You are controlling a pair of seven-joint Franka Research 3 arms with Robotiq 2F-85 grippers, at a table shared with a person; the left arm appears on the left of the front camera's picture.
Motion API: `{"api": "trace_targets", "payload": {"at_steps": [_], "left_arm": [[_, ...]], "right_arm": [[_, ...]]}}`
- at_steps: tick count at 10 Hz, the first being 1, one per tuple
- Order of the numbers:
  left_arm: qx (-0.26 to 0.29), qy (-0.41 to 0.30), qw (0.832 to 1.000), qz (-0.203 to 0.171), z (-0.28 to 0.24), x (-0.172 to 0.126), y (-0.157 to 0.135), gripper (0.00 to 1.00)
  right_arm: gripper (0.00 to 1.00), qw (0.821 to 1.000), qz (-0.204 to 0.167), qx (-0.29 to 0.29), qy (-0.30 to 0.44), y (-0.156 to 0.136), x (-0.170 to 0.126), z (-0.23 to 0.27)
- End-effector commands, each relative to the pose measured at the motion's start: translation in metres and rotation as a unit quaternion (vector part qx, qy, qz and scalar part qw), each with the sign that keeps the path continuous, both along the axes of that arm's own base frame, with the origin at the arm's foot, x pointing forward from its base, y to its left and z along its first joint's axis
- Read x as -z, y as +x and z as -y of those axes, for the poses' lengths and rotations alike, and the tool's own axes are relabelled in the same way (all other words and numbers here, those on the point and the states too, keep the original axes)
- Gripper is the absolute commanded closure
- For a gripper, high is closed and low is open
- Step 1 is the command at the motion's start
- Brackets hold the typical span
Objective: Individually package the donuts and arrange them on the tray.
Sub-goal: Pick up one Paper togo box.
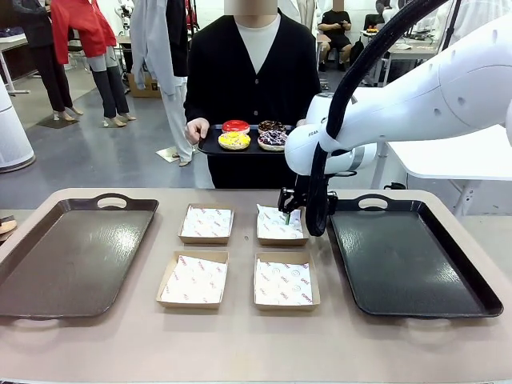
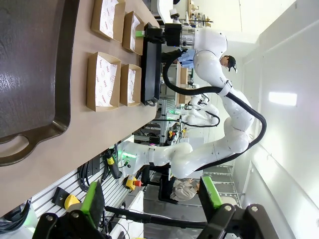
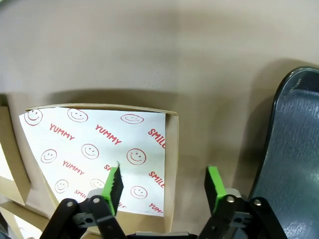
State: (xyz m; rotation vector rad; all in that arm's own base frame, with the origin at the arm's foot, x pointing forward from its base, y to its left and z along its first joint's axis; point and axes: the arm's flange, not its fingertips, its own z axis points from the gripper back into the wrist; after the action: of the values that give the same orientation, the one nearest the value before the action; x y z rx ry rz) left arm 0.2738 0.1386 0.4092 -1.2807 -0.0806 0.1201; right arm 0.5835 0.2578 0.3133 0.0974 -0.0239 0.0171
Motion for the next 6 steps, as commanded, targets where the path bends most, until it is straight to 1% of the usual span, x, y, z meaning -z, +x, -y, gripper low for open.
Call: {"api": "trace_targets", "payload": {"at_steps": [1, 2, 4, 5, 6], "left_arm": [[-0.003, -0.003, 1.0, -0.002, -0.0004, -0.0012, -0.0005, 0.0], [-0.003, -0.003, 1.0, -0.002, -0.0004, -0.0012, -0.0005, 0.0], [-0.003, -0.003, 1.0, -0.002, -0.0004, -0.0012, -0.0005, 0.0], [-0.003, -0.003, 1.0, -0.002, -0.0004, -0.0012, -0.0005, 0.0], [-0.003, -0.003, 1.0, -0.002, -0.0004, -0.0012, -0.0005, 0.0]], "right_arm": [[0.92, 1.0, -0.001, 0.001, -0.008, -0.0003, -0.0014, 0.0011], [1.0, 1.0, -0.001, 0.001, -0.008, -0.001, -0.0015, 0.002], [1.0, 1.0, -0.004, 0.002, -0.01, -0.0009, -0.0011, 0.0027], [0.97, 1.0, -0.004, 0.002, -0.009, -0.0007, -0.0018, 0.0027], [1.0, 1.0, -0.001, 0.003, -0.01, -0.0004, -0.0021, 0.0028]]}}
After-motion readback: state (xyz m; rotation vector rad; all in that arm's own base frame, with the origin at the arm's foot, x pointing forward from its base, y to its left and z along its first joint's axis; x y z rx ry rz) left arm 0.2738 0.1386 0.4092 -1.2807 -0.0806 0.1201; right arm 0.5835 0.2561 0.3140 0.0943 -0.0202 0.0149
